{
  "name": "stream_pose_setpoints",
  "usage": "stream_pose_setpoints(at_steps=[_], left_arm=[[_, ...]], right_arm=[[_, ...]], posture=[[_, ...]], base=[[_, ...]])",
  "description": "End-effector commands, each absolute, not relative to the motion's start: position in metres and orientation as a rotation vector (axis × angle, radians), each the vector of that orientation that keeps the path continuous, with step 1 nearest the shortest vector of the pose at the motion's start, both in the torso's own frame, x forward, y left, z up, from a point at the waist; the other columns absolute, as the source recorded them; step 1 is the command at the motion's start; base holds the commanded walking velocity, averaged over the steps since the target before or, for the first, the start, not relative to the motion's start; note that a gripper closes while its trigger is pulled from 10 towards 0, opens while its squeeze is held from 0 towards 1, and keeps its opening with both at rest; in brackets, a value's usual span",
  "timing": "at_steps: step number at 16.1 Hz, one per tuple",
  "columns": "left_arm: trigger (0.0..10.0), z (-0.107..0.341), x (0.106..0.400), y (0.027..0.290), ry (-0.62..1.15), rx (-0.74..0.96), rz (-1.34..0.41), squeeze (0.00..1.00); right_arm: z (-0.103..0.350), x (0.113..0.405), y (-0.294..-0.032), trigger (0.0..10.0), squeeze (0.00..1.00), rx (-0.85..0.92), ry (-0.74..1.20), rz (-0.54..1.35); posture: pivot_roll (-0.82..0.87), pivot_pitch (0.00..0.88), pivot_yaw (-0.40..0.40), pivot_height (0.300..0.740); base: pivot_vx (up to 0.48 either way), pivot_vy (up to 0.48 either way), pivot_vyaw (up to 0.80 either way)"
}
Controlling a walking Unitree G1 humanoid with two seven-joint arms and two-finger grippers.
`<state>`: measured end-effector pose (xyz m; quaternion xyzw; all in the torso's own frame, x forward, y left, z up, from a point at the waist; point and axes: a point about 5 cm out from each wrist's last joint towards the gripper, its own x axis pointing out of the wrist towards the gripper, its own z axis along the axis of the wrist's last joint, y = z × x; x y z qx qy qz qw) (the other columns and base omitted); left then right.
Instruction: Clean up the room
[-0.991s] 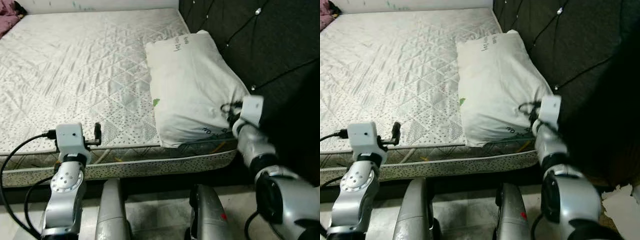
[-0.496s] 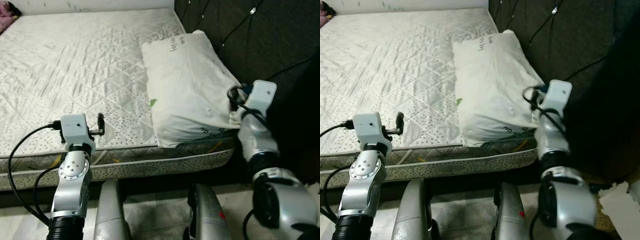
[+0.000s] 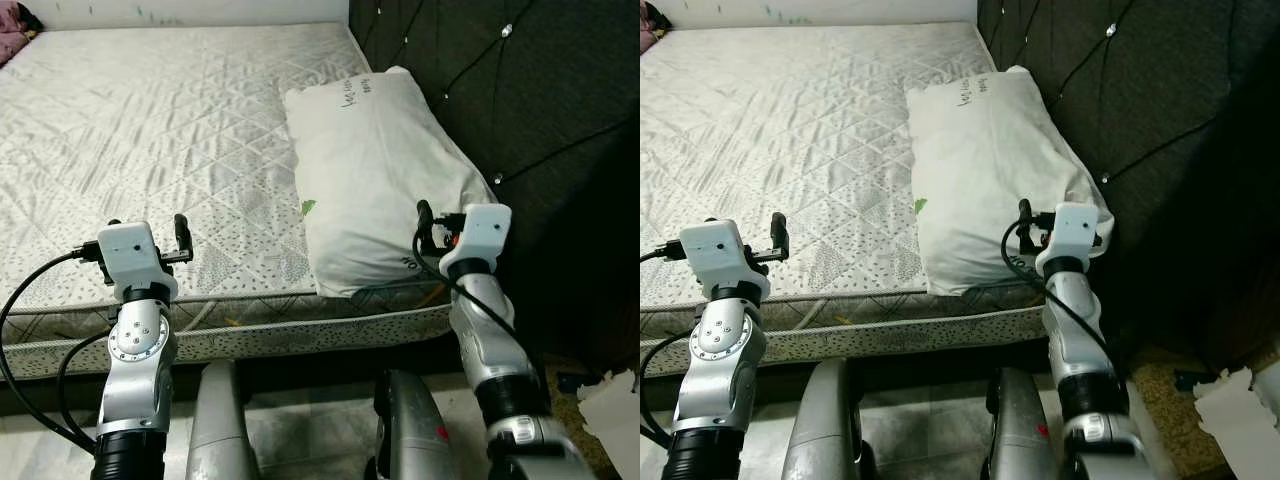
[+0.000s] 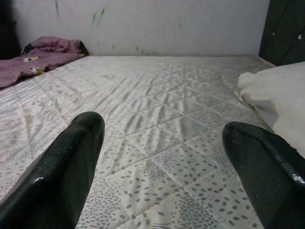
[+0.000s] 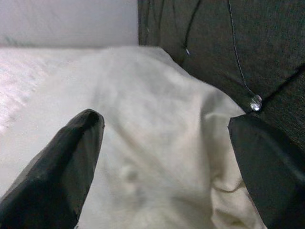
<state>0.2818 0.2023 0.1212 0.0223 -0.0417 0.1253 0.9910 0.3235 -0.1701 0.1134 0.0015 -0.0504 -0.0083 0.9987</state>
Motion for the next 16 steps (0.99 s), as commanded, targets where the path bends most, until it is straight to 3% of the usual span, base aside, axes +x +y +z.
stream_pose_setpoints(at_steps=[1, 5, 6, 7, 10, 16], left_arm=[[10.0, 0.125, 0.281, 0.201, -0.108, 0.038, 0.249, 0.0], [10.0, 0.121, 0.28, 0.198, -0.104, 0.037, 0.235, 0.0], [10.0, 0.121, 0.279, 0.199, -0.101, 0.031, 0.241, 0.0], [10.0, 0.119, 0.278, 0.198, -0.091, 0.026, 0.242, 0.0], [10.0, 0.116, 0.275, 0.197, -0.088, 0.025, 0.216, 0.0], [10.0, 0.108, 0.273, 0.198, -0.052, 0.013, 0.216, 0.0]], right_arm=[[0.12, 0.32, -0.155, 10.0, 1.0, 0.023, -0.127, 0.068], [0.136, 0.323, -0.132, 10.0, 1.0, 0.083, -0.141, 0.17], [0.139, 0.324, -0.124, 10.0, 0.34, 0.104, -0.142, 0.217], [0.142, 0.323, -0.116, 10.0, 0.0, 0.134, -0.146, 0.271], [0.145, 0.324, -0.112, 10.0, 0.0, 0.149, -0.158, 0.287], [0.145, 0.324, -0.098, 10.0, 0.0, 0.217, -0.122, 0.316]], posture=[[-0.08, 0.0, -0.001, 0.549], [-0.07, 0.0, -0.014, 0.549], [-0.08, 0.0, -0.011, 0.549], [-0.07, 0.0, -0.007, 0.549], [-0.06, 0.0, -0.022, 0.549], [-0.06, 0.0, -0.02, 0.624]], base=[[0.0, 0.0, 0.0], [0.0, 0.0, 0.0], [0.0, 0.0, 0.0], [0.0, 0.0, 0.0], [0.0, 0.0, 0.0], [0.0, 0.0, 0.0]])
